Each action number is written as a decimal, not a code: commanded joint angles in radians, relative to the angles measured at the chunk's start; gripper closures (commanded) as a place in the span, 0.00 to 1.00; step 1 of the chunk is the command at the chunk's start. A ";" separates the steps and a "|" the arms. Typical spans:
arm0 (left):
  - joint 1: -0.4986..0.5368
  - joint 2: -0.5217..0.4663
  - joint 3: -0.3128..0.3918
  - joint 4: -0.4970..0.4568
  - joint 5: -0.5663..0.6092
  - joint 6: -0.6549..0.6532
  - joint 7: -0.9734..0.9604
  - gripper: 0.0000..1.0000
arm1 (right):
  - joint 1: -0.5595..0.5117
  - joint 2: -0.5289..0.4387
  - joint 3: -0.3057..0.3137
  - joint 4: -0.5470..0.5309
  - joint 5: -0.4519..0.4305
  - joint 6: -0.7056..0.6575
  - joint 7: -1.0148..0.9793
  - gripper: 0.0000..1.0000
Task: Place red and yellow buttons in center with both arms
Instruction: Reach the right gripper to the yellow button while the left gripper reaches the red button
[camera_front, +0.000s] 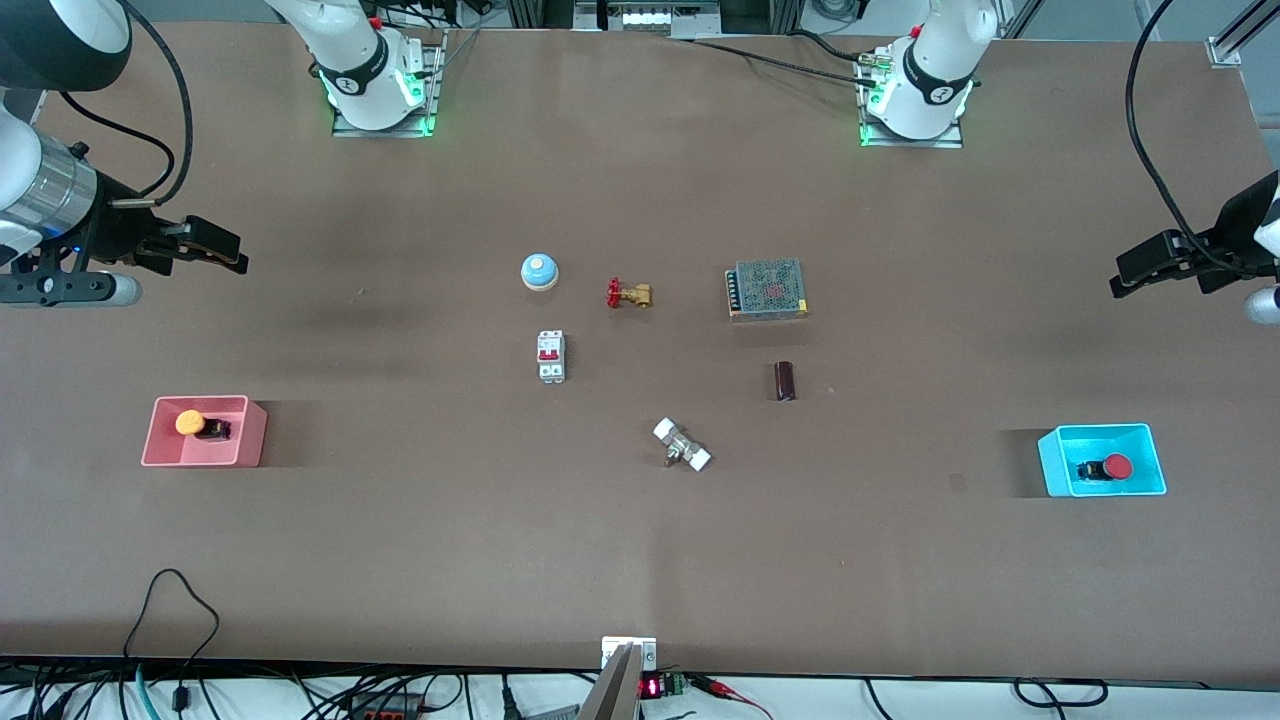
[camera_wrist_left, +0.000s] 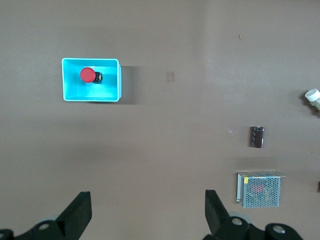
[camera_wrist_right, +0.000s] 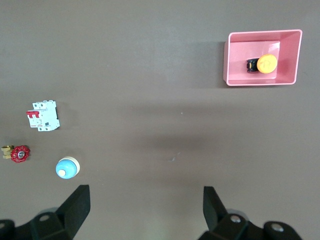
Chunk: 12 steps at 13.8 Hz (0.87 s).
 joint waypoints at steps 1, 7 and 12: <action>0.003 -0.042 -0.010 -0.047 0.018 0.012 -0.003 0.00 | 0.007 -0.018 0.000 -0.011 0.007 0.001 -0.014 0.00; 0.006 0.022 -0.009 -0.040 0.019 0.024 -0.011 0.00 | 0.018 -0.018 -0.021 -0.010 0.004 -0.002 -0.015 0.00; 0.002 0.244 -0.003 0.075 0.041 0.035 0.002 0.00 | 0.018 -0.018 -0.015 -0.002 0.004 -0.002 -0.003 0.00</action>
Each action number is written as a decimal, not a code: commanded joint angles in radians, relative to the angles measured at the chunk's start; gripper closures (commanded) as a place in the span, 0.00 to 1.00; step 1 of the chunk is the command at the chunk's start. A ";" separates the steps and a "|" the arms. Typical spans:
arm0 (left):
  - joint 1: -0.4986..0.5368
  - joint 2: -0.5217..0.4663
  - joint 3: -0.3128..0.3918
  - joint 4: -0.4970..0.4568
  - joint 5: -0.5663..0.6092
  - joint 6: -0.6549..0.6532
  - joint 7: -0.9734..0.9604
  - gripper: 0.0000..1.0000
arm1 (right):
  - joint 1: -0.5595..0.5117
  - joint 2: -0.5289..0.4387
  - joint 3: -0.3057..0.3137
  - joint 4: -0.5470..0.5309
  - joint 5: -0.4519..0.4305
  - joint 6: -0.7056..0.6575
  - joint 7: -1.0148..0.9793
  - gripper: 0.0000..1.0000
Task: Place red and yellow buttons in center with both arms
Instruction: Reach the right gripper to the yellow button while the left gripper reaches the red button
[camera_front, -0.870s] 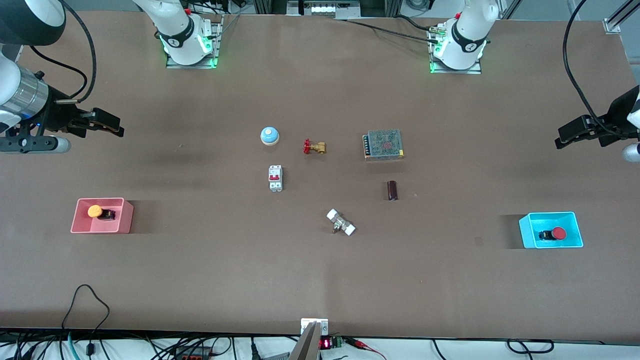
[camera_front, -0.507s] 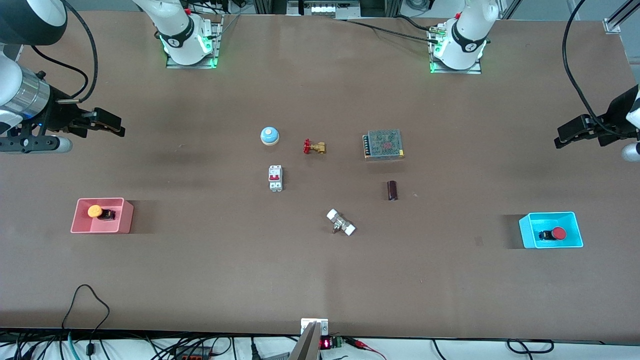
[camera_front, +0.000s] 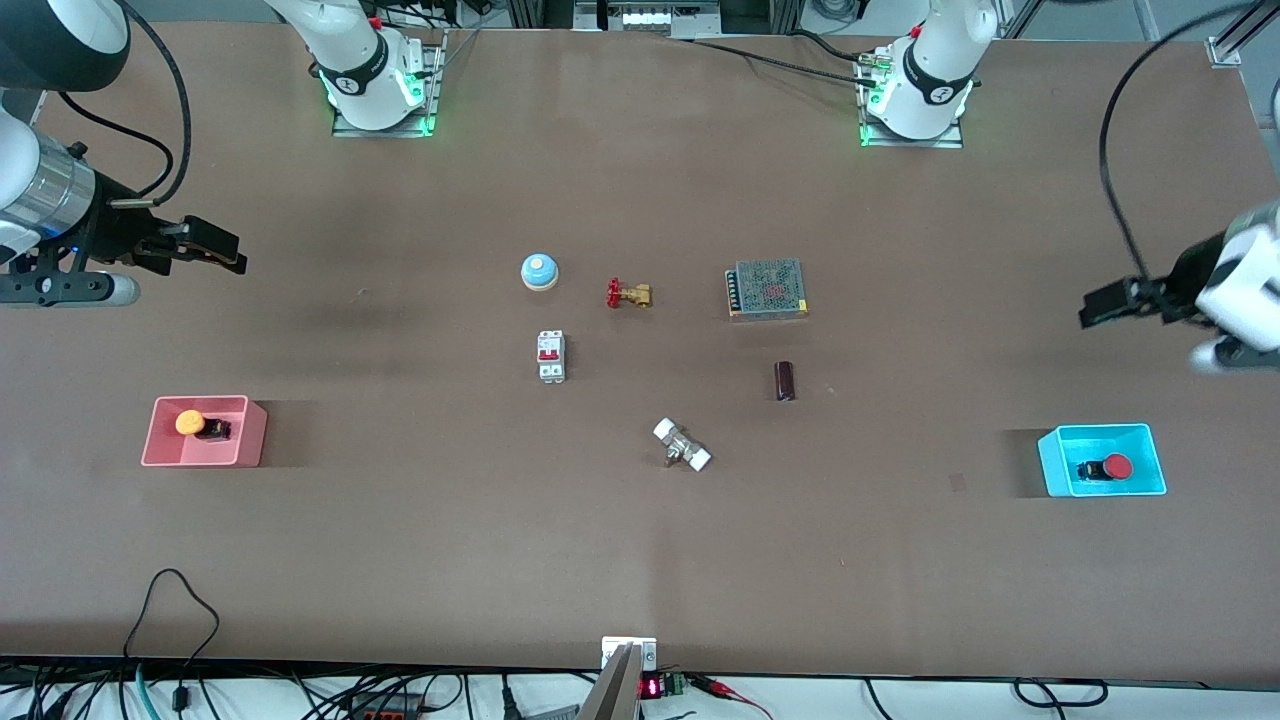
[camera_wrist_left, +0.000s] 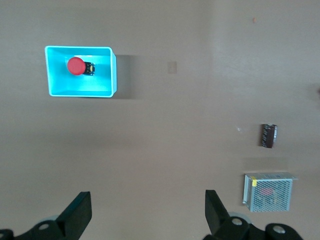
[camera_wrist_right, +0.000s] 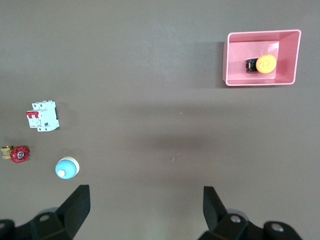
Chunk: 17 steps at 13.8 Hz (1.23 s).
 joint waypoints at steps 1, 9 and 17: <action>-0.001 0.144 0.001 0.090 0.056 -0.003 0.005 0.00 | 0.010 -0.017 0.000 0.025 0.005 -0.007 -0.008 0.00; 0.167 0.339 0.004 0.075 0.084 0.266 0.010 0.00 | 0.004 0.050 -0.011 0.151 -0.028 -0.136 -0.012 0.00; 0.212 0.474 0.004 0.085 0.079 0.496 0.077 0.00 | -0.133 0.324 -0.011 0.131 -0.188 0.277 -0.279 0.00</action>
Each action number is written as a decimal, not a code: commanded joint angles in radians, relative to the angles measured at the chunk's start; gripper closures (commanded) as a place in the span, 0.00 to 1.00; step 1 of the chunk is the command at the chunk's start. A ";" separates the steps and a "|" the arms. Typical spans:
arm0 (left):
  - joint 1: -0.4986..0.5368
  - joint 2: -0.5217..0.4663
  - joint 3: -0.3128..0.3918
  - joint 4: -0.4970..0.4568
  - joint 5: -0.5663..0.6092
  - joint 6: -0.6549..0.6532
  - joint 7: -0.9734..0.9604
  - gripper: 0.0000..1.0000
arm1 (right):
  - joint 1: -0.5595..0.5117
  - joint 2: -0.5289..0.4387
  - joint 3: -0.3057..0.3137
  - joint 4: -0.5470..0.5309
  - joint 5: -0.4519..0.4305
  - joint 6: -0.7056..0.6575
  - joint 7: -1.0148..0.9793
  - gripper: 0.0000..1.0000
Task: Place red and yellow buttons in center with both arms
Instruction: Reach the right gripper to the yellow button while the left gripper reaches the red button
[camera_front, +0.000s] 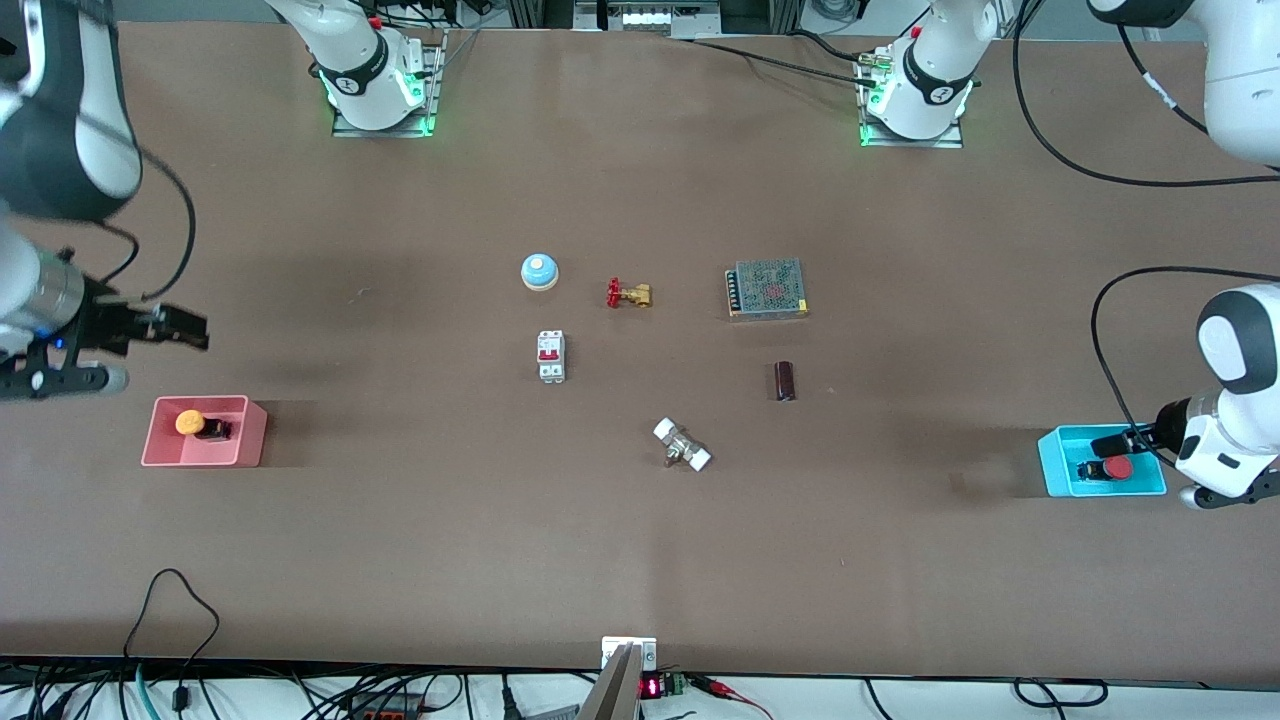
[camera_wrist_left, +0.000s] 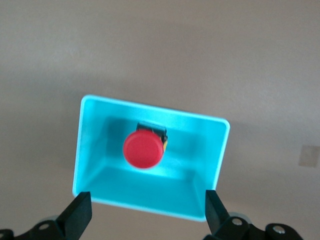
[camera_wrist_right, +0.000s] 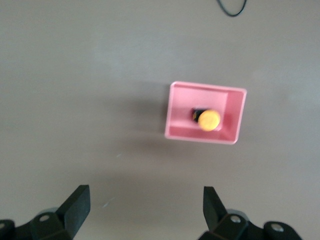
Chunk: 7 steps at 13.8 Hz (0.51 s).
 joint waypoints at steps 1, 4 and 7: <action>0.010 0.029 -0.008 0.037 0.006 0.040 0.072 0.00 | -0.060 0.083 0.010 0.010 -0.013 0.109 -0.080 0.00; 0.018 0.049 -0.008 0.038 0.005 0.071 0.138 0.00 | -0.096 0.122 0.010 -0.077 -0.013 0.285 -0.087 0.00; 0.019 0.075 -0.008 0.041 0.002 0.073 0.161 0.00 | -0.116 0.125 0.010 -0.190 -0.013 0.463 -0.104 0.00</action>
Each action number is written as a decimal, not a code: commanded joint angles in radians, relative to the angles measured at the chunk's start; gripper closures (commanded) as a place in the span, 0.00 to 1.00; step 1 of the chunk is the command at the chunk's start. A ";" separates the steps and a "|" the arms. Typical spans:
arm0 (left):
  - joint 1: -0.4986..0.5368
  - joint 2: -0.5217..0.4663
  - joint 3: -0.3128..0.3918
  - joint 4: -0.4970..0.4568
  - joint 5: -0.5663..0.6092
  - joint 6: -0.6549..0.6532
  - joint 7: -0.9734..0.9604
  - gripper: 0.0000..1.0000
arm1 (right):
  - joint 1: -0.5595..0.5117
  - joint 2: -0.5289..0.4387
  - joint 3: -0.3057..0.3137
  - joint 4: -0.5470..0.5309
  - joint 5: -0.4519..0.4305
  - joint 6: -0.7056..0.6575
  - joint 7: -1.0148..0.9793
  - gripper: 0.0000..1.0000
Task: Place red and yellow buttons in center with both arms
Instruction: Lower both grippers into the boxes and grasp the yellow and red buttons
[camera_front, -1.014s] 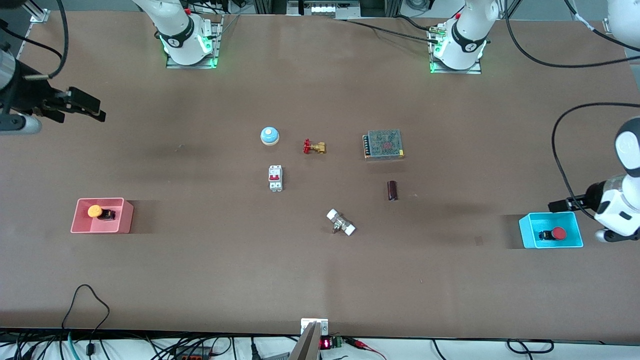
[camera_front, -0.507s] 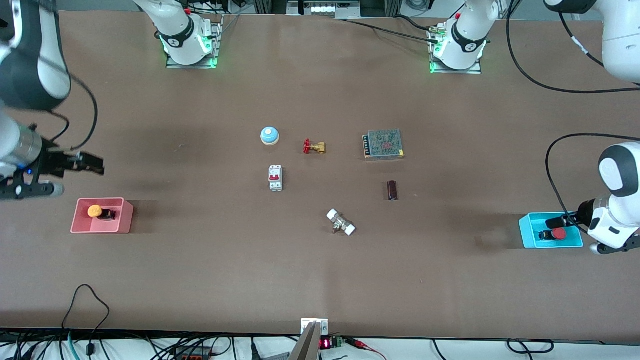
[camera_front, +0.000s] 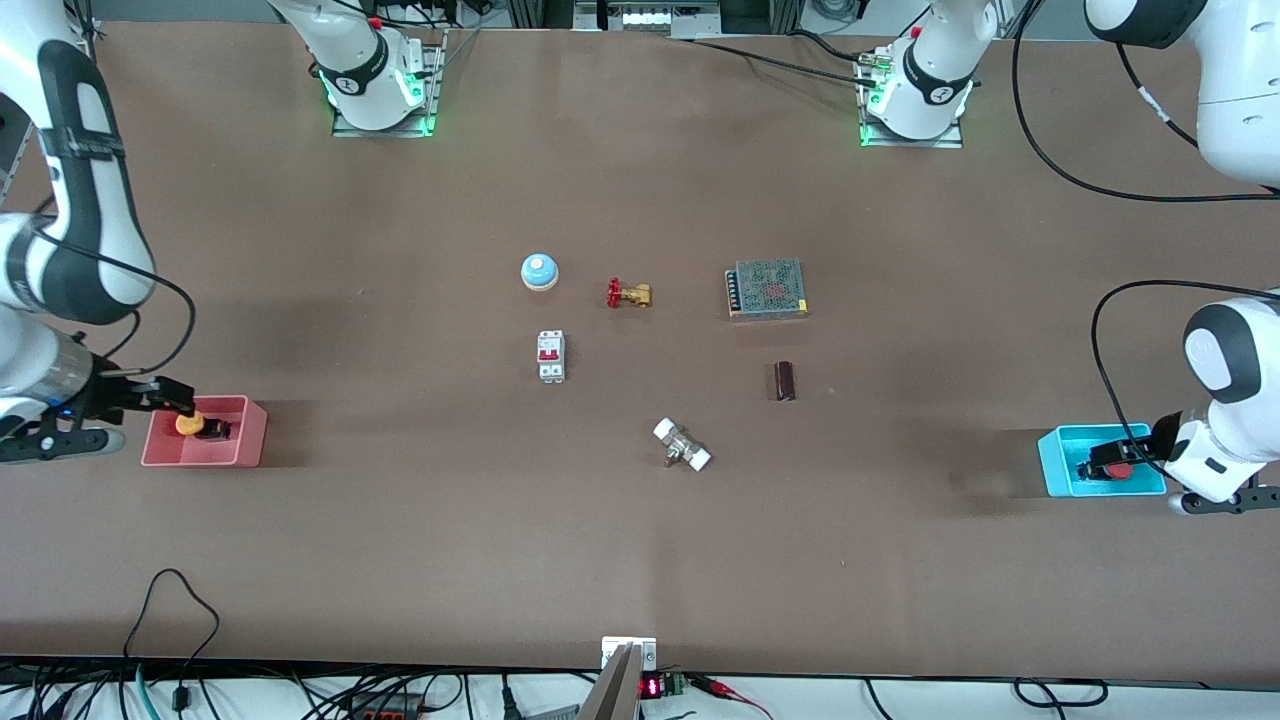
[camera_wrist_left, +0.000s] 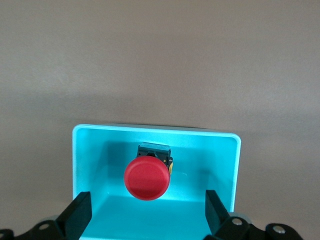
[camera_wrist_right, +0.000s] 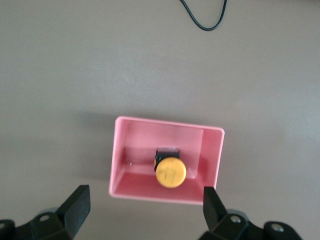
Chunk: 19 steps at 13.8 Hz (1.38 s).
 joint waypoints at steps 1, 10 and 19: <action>0.011 0.041 -0.008 0.036 0.002 -0.001 0.043 0.00 | -0.019 -0.025 0.012 -0.107 -0.012 0.125 -0.019 0.00; 0.015 0.101 0.020 0.100 -0.074 -0.003 0.095 0.00 | -0.053 0.039 -0.004 -0.161 -0.014 0.298 -0.116 0.00; 0.010 0.109 0.022 0.100 -0.078 -0.003 0.102 0.09 | -0.062 0.091 -0.004 -0.158 -0.012 0.373 -0.125 0.00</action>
